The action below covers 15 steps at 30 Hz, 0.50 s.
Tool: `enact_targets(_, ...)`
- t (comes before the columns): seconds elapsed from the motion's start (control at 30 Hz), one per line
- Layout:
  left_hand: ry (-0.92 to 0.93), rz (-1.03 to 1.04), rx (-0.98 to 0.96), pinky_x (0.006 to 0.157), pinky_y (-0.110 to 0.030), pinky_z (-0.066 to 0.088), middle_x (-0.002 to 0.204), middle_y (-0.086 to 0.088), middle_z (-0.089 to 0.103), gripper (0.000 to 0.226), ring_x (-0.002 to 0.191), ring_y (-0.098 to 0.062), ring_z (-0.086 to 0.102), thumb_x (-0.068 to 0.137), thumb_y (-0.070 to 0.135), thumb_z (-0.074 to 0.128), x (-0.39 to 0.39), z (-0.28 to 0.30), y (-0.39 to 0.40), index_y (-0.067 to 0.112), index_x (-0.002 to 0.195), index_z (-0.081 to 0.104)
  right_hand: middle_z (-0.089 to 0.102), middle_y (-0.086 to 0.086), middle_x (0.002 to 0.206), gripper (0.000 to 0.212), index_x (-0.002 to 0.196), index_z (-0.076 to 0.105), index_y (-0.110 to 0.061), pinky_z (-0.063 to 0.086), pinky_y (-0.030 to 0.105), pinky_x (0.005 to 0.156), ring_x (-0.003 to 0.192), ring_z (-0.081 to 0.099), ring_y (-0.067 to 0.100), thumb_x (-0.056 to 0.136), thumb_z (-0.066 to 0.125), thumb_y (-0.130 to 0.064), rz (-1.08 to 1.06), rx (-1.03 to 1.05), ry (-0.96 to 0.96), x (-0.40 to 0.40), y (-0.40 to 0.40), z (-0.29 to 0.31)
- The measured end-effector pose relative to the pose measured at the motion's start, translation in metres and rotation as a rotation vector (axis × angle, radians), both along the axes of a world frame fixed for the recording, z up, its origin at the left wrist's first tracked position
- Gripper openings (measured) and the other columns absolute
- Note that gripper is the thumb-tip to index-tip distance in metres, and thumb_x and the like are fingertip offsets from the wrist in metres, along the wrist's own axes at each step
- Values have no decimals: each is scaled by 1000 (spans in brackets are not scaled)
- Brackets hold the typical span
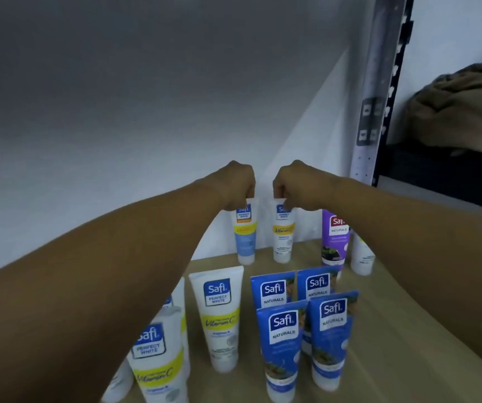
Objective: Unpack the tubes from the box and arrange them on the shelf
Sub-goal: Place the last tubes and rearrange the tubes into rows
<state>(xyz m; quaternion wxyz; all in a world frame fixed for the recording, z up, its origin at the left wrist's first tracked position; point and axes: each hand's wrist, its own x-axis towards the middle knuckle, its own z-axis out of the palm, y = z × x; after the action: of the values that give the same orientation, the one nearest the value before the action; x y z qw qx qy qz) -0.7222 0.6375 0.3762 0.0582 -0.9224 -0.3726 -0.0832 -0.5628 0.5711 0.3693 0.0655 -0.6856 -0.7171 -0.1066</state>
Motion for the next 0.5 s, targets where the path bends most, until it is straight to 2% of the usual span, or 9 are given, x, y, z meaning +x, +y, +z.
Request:
enact_targets(0.1, -49, 11, 16, 74, -27, 50, 109, -12, 69, 27, 96, -24, 65, 79, 5, 78, -3, -1, -5, 6, 106, 73, 67, 11, 99, 26, 100, 72, -7, 56, 38, 82, 89, 65, 25, 75, 81, -7, 11, 24, 29, -2, -6, 2)
enact_targets(0.2, -83, 12, 50, 73, -28, 50, 108, -12, 68, 26, 95, -25, 65, 80, 3, 76, -11, 11, -18, 6, 105, 73, 66, 12, 102, 26, 100, 72, -9, 56, 38, 81, 89, 65, 26, 75, 81, -6, 7, 76, 36, -7, -17, 13)
enact_targets(0.37, -131, -1, 131, 80, -32, 54, 106, -11, 69, 23, 93, -24, 65, 81, 6, 76, -38, 60, -62, 7, 104, 73, 70, 10, 99, 24, 98, 74, -9, 53, 31, 79, 85, 63, 22, 75, 81, -10, 34, 164, 9, -27, -60, 61)
enact_targets(0.5, -199, -4, 193, 78, -30, 52, 103, -8, 70, 19, 91, -22, 64, 81, 3, 73, -67, 106, -110, 8, 100, 73, 69, 8, 100, 23, 100, 74, -10, 53, 34, 85, 84, 56, 17, 78, 79, -12, 51, 233, -29, -54, -108, 107)
